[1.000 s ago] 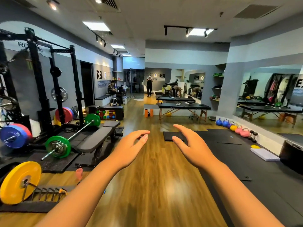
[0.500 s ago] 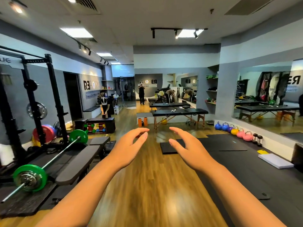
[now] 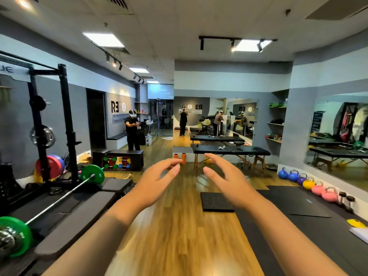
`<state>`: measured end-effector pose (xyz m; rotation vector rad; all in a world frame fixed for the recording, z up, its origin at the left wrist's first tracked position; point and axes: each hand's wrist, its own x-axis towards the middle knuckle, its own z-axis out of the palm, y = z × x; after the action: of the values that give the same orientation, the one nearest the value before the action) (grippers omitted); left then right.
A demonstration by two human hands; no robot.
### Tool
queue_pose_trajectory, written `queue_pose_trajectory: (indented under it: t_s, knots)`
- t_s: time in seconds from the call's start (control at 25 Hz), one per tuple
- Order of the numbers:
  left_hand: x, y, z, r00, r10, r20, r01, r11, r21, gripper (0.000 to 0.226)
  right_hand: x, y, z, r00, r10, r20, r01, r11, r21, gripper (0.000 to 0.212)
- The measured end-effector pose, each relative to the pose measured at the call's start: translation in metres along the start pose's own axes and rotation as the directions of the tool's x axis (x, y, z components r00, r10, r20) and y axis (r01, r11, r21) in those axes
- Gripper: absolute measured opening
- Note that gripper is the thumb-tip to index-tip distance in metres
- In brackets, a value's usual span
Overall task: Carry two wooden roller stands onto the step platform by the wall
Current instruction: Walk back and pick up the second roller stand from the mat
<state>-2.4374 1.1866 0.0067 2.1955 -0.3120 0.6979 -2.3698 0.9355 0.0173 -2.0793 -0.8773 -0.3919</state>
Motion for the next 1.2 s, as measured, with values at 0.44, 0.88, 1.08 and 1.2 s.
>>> queue_pose_trajectory:
  t_s: [0.44, 0.88, 1.08, 1.2]
  knots:
    - [0.3, -0.228, 0.018, 0.998, 0.045, 0.033, -0.045, 0.999, 0.012, 0.039, 0.284, 0.173, 0.087, 0.997, 0.071, -0.04, -0.07, 0.997, 0.029, 0.062]
    - [0.532, -0.427, 0.108, 0.996, 0.022, 0.088, -0.023, 1.0, 0.015, 0.036, 0.534, 0.389, 0.153, 1.0, 0.021, 0.017, -0.022, 0.999, 0.044, 0.052]
    - [0.649, -0.498, 0.132, 0.998, -0.015, 0.058, 0.014, 1.0, 0.02, 0.039, 0.668, 0.48, 0.158, 0.997, -0.027, 0.076, 0.023, 0.999, 0.049, 0.055]
    - [0.712, -0.545, 0.146, 0.997, -0.061, 0.043, 0.059, 0.998, 0.028, 0.039, 0.738, 0.527, 0.172, 0.995, -0.013, 0.096, 0.004, 0.996, 0.092, 0.06]
